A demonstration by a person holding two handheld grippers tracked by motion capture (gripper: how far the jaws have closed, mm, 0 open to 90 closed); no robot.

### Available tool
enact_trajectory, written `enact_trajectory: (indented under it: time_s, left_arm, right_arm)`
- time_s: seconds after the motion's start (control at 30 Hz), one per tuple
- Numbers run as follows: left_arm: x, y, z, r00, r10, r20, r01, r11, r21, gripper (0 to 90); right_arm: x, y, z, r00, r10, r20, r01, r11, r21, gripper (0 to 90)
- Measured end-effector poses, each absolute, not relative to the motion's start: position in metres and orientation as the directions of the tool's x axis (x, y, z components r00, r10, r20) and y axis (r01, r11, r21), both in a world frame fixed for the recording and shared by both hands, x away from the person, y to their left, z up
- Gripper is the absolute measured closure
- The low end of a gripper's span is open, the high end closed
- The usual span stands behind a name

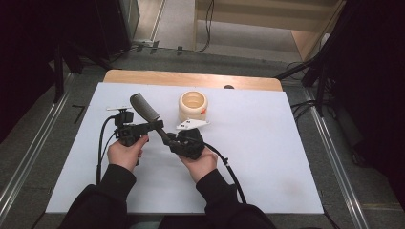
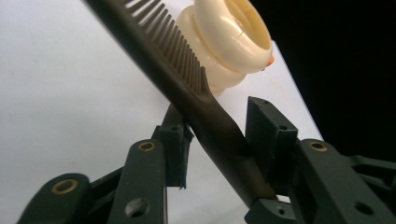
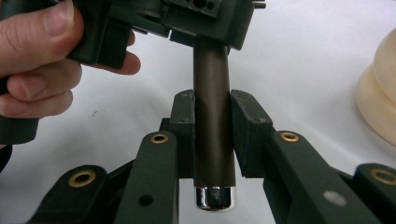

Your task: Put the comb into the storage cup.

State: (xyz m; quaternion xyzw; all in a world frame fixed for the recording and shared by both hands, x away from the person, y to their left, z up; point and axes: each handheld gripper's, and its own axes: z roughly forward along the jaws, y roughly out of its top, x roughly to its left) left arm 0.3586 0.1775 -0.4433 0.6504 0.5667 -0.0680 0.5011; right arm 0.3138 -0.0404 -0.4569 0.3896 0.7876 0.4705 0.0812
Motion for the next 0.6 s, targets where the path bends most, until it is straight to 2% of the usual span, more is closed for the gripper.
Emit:
enact_trajectory:
  time_s: [0.2, 0.43, 0.6]
  left_arm:
    - [0.358, 0.179, -0.441, 0.345, 0.624, -0.701, 0.816, 0.17, 0.553, 70.4]
    - [0.357, 0.178, -0.439, 0.348, 0.601, -0.72, 0.82, 0.178, 0.544, 72.7]
    - [0.357, 0.179, -0.438, 0.358, 0.607, -0.709, 0.812, 0.172, 0.557, 72.7]
  right_arm:
    - [0.317, -0.042, -0.459, -0.697, 0.671, 0.251, 0.542, 0.265, 0.797, 69.9]
    - [0.318, -0.047, -0.457, -0.714, 0.651, 0.258, 0.539, 0.276, 0.796, 67.9]
    - [0.317, -0.053, -0.453, -0.735, 0.625, 0.263, 0.536, 0.3, 0.789, 52.6]
